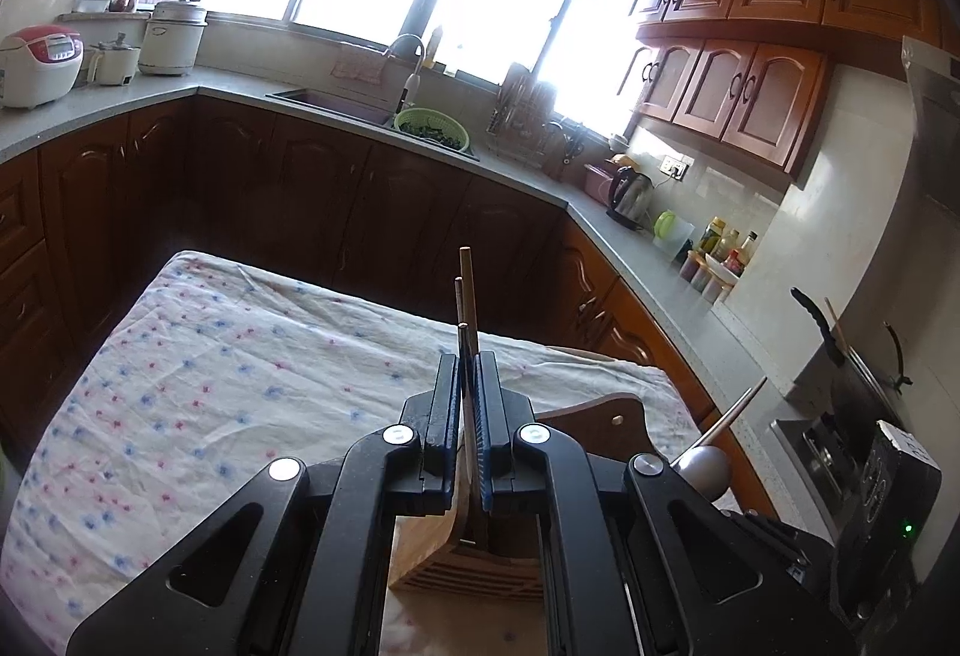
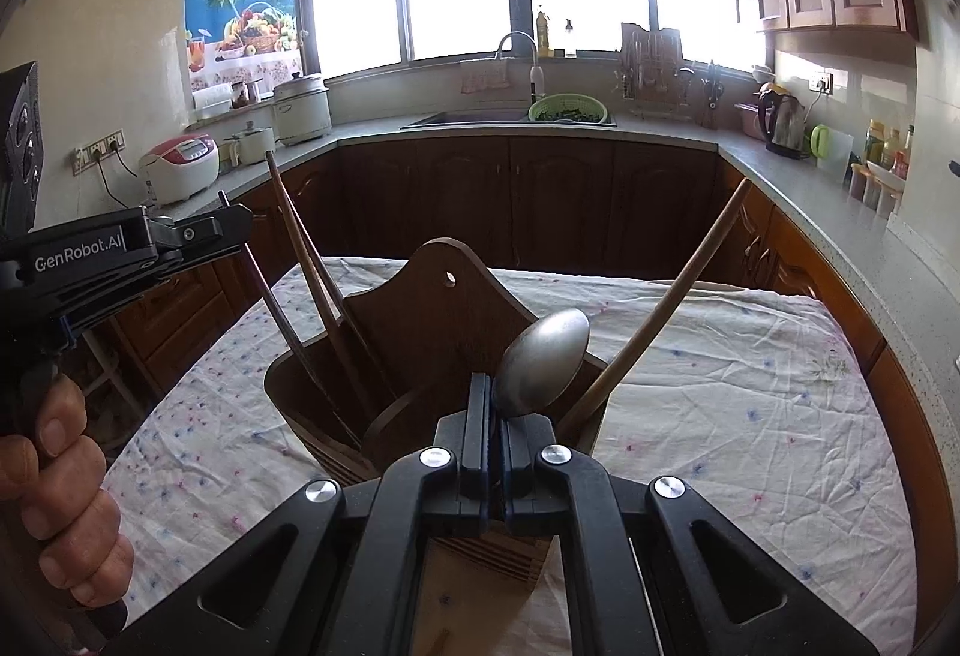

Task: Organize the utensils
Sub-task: 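Lower the spoon and chopstick into the holder and open both tools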

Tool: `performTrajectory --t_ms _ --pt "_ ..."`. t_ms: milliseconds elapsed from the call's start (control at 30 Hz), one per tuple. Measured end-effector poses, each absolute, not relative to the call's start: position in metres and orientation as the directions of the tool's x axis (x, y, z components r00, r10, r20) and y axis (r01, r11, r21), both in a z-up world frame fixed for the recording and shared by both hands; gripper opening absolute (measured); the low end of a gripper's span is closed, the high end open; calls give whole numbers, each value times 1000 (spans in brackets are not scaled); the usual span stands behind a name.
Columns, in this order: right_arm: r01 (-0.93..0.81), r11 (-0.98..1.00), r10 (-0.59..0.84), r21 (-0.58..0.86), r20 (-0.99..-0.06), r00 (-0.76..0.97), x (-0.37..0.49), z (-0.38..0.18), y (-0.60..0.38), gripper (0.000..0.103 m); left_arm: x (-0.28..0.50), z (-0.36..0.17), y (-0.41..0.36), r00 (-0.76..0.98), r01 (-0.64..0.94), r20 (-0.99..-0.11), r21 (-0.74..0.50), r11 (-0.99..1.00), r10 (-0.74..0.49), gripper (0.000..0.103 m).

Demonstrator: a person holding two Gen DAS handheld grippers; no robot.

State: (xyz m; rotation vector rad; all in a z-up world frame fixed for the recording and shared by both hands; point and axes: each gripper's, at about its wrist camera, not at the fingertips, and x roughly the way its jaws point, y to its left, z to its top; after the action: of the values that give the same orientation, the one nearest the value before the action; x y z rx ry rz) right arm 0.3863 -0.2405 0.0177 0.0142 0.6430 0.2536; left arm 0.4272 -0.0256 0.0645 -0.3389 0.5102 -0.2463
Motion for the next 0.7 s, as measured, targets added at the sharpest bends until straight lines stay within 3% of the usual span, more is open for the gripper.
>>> performTrajectory --t_ms 300,367,400,433,600,700 --pt "-220 966 257 136 -603 755 388 17 -248 7 430 67 -24 823 141 -467 -385 912 -324 8" --pt "-217 965 261 146 -603 753 388 18 -248 7 430 67 -22 812 134 -483 -393 910 -328 29" --pt "-217 964 264 152 -604 752 387 19 -250 8 428 67 -20 813 128 -483 -397 909 -325 47" --pt "-216 964 267 158 -604 751 386 19 -251 9 425 68 -18 819 121 -478 -398 909 -318 53" --pt "-202 963 268 177 -597 756 377 23 -256 22 412 68 -11 816 112 -481 -413 904 -321 65" --pt "-189 966 259 179 -592 763 373 25 -259 39 404 65 -4 810 99 -493 -418 903 -317 73"
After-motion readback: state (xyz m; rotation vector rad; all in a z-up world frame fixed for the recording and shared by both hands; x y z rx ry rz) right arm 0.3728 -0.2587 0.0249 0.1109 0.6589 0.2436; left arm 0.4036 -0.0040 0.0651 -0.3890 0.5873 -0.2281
